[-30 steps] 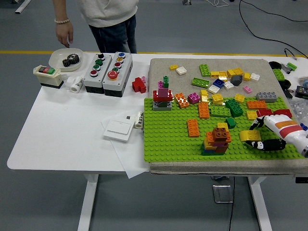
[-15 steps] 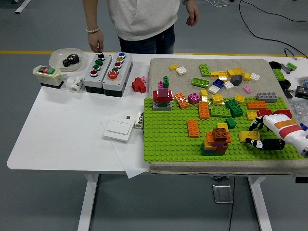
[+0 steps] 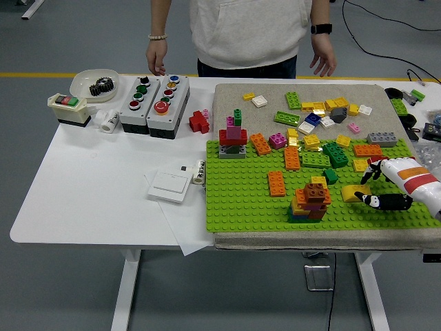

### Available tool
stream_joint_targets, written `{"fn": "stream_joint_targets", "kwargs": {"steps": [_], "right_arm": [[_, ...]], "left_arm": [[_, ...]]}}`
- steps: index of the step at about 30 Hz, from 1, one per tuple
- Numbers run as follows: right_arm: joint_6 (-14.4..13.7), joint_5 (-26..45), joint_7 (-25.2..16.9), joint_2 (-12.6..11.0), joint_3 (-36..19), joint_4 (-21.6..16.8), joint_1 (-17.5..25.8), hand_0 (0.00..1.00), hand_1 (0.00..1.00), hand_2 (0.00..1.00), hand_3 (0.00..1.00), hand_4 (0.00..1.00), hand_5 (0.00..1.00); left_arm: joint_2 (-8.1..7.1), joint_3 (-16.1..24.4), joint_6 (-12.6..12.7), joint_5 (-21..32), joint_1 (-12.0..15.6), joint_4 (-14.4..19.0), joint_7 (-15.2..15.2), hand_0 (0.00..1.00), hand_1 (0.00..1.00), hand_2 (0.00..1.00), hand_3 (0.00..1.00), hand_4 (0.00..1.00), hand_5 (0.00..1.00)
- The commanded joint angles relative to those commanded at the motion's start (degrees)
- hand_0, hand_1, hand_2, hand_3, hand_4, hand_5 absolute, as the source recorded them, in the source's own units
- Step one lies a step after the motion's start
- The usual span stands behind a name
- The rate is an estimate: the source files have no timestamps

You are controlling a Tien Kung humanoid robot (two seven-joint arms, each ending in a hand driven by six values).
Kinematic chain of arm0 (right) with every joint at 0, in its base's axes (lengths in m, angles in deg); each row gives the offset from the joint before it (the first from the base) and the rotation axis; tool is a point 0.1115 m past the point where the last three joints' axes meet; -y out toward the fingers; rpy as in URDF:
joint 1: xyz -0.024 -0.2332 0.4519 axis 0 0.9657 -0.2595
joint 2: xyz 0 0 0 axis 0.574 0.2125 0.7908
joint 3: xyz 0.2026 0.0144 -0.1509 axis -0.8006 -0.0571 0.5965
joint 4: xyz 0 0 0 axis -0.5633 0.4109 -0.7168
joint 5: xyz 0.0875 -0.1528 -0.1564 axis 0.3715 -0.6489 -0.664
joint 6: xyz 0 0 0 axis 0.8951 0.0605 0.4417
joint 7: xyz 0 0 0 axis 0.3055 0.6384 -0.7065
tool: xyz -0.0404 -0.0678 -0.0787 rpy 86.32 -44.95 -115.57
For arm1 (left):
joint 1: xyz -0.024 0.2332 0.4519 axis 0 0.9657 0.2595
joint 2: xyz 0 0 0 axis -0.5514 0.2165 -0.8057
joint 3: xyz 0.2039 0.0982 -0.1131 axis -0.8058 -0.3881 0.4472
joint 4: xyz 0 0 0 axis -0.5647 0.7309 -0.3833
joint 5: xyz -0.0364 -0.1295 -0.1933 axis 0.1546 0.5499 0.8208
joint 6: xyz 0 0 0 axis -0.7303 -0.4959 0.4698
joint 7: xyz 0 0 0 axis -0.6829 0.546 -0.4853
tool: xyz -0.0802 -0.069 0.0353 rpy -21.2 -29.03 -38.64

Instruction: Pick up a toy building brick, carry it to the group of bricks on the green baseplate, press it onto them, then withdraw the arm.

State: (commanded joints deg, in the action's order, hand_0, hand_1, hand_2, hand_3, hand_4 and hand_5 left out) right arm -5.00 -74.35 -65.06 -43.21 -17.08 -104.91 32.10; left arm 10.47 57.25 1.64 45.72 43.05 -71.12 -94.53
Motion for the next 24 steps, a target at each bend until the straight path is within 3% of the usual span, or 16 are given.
{"fn": "stream_joint_targets", "kwargs": {"steps": [6,7,12,13,18,19,24], "right_arm": [[0.91,-1.37,0.47,-0.66,-2.25,-3.04,1.32,0.417,0.494,0.527,0.489,0.725,0.441],[1.44,-1.70,0.69,-0.85,-2.50,-3.50,1.39,0.733,0.708,0.752,0.796,0.888,0.442],[3.36,-2.55,0.97,-1.41,-2.67,-4.22,1.34,0.733,0.708,0.752,0.796,0.888,0.442],[3.76,-2.82,1.00,-1.44,-2.63,-4.27,1.40,0.782,0.750,0.794,0.840,0.965,0.447],[5.14,-3.86,1.11,-1.22,-2.22,-4.17,1.56,0.782,0.750,0.794,0.840,0.965,0.447],[5.21,-3.97,1.18,-1.14,-2.11,-4.11,1.49,0.823,0.783,0.817,0.865,0.998,0.454],[5.15,-3.77,1.17,-0.92,-1.26,-3.41,0.91,0.823,0.783,0.817,0.865,0.998,0.454]], "left_arm": [[-0.02,-0.12,0.06,0.25,-0.07,0.03,0.11,0.756,0.753,0.730,0.585,0.643,0.666],[-0.03,-0.11,0.06,0.22,-0.09,0.02,0.11,0.757,0.753,0.730,0.585,0.643,0.665],[-0.06,-0.01,0.00,-0.06,-0.19,0.02,0.08,0.757,0.753,0.730,0.585,0.643,0.665],[-0.06,-0.01,0.00,-0.08,-0.19,0.02,0.08,0.755,0.753,0.730,0.585,0.643,0.665],[-0.03,-0.01,0.03,-0.04,-0.14,0.01,0.07,0.755,0.753,0.730,0.585,0.643,0.665],[-0.02,0.00,0.02,-0.08,-0.14,0.01,0.06,0.758,0.753,0.728,0.585,0.643,0.666],[-0.02,-0.05,0.07,0.01,-0.10,0.02,0.10,0.758,0.753,0.728,0.585,0.643,0.666]]}}
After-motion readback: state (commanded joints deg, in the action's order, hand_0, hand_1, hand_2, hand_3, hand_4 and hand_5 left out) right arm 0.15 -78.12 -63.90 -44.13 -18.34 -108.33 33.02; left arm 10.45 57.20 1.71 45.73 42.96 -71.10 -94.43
